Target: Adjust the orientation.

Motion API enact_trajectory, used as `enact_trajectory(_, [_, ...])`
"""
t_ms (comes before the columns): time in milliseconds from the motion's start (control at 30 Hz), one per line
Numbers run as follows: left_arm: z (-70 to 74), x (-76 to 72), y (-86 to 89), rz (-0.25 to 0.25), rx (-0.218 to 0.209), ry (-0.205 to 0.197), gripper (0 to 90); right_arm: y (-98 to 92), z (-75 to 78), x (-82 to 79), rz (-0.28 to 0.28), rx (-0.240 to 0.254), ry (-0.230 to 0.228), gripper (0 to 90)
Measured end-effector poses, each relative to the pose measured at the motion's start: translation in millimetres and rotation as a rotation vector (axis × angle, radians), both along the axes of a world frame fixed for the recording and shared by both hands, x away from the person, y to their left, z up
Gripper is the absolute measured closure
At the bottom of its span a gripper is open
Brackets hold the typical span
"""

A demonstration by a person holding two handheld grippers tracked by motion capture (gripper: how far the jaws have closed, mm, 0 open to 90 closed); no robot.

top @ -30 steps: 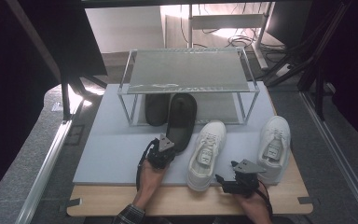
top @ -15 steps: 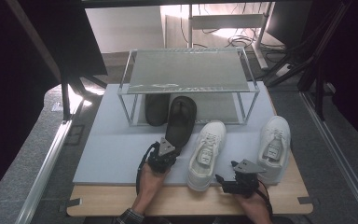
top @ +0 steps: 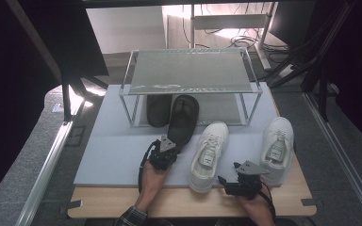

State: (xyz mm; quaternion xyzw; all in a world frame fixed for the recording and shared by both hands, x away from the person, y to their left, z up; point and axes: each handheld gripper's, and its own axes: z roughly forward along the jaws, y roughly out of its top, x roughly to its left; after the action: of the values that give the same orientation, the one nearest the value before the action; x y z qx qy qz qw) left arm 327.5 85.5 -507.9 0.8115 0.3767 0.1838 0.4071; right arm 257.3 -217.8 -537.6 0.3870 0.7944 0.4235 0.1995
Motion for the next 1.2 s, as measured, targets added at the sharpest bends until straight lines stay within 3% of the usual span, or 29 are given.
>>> enact_trajectory(700, [-1.7,47.5,-16.8,0.055,0.003,0.011,89.4,-0.1,-0.1,0.1,0.002,0.004,0.000,17.0])
enact_trajectory(1200, [-4.0,71.0,-20.1,0.093,-0.005,0.022,89.4,-0.4,0.0,0.2,0.001,0.003,0.000,17.0])
